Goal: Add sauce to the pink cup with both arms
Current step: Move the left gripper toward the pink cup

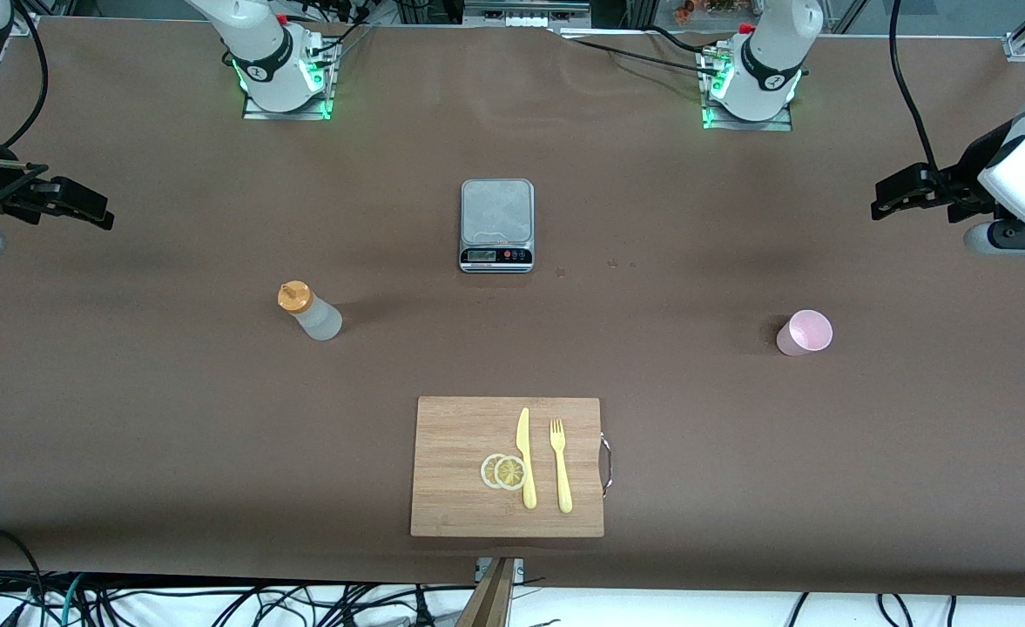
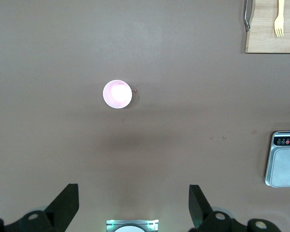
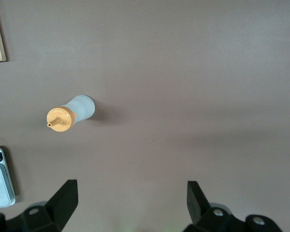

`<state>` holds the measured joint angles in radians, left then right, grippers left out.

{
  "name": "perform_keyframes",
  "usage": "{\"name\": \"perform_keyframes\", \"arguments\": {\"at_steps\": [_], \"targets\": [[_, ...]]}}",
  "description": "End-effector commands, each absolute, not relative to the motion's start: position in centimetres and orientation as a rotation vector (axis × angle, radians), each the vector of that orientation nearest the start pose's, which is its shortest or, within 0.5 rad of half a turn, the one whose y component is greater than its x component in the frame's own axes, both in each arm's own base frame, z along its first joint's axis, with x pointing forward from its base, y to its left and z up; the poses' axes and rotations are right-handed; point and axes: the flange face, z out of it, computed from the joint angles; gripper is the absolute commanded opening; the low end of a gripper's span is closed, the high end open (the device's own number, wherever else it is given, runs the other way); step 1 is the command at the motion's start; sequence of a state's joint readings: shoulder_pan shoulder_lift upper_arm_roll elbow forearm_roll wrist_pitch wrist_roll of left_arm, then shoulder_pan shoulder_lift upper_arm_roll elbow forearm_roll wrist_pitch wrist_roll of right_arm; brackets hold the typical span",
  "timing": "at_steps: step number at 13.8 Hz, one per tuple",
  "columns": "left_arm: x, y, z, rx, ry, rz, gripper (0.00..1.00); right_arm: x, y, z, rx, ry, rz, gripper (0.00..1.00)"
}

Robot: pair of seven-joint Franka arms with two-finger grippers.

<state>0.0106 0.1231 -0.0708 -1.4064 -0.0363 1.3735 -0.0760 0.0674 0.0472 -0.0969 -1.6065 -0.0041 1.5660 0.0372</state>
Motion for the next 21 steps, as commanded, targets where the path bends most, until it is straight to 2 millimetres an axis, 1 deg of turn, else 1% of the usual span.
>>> {"name": "perform_keyframes", "arguments": {"at_steps": [1,6,10,15,18,20,21], "targets": [[57.0,-4.0,61.8,-3.175,-0.027,0.259,1.0,56.7,-1.5,58.5,-3.15,0.121,0.123,1.0],[57.1,-4.1,61.7,-3.175,-0.024,0.262,1.0,56.7,-1.5,58.5,-3.15,0.121,0.123,1.0],[57.1,-4.8,61.7,-3.174,-0.003,0.262,1.0,56.7,-1.5,58.5,-3.149,0.121,0.123,1.0],[57.1,-4.3,61.6,-3.169,0.001,0.263,1.0,56.7,-1.5,58.5,-3.149,0.121,0.123,1.0],[57.5,-3.6,61.0,-3.167,-0.017,0.277,1.0,56.7,-1.5,58.5,-3.15,0.121,0.123,1.0],[58.2,-2.9,59.6,-3.175,-0.035,0.315,1.0,56.7,-1.5,58.5,-3.15,0.118,0.123,1.0],[58.7,-1.8,58.6,-3.176,-0.064,0.341,1.0,56.7,-1.5,58.4,-3.15,0.121,0.125,1.0]]}}
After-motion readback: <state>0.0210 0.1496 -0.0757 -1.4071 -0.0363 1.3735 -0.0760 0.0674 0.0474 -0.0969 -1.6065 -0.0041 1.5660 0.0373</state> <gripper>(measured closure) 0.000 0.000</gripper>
